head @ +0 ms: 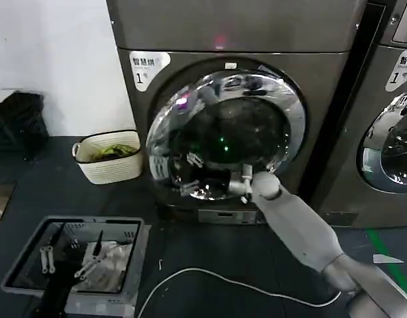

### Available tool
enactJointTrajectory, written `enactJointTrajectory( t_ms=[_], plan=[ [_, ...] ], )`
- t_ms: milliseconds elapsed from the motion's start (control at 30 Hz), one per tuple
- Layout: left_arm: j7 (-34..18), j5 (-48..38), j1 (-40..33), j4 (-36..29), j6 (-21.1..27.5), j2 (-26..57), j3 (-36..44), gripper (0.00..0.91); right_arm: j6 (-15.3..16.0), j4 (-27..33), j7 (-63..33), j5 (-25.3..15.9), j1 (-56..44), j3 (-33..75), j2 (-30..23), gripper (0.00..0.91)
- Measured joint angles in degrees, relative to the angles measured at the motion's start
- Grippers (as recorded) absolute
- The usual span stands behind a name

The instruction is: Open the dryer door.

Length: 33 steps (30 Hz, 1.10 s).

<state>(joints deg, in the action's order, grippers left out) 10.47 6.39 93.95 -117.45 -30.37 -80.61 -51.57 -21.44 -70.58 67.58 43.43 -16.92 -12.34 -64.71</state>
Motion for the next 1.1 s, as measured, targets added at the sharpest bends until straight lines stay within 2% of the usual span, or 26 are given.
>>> enactJointTrajectory(
  t_ms=[167, 333, 533, 800, 1100],
  plan=[
    [0.54, -1.55, -2.13, 0.78, 1.79, 1.39, 0.35, 0.907, 0.02, -2.98, 5.82, 1.81, -1.65, 1.52, 2.93, 0.907],
    [1.04, -2.54, -4.09, 1.75, 3.49, 3.03, 1.56, 0.907, 1.35, -7.05, 11.73, 3.23, -3.7, 3.59, 6.51, 0.907],
    [1.72, -3.66, -6.4, 3.21, 4.95, 5.45, 3.58, 0.907, 1.94, -13.4, 14.92, 3.87, -7.18, 7.69, 12.16, 0.907],
    [2.11, -5.69, -10.15, 4.25, 7.97, 8.82, 6.69, 0.907, -0.16, -16.47, 13.97, 2.93, -14.06, 18.35, 19.06, 0.907],
    [2.61, -5.29, -16.63, 6.95, 10.43, 10.77, 11.9, 0.907, -2.79, -18.43, 12.94, 3.98, -28.7, 37.12, 23.59, 0.907]
  ],
)
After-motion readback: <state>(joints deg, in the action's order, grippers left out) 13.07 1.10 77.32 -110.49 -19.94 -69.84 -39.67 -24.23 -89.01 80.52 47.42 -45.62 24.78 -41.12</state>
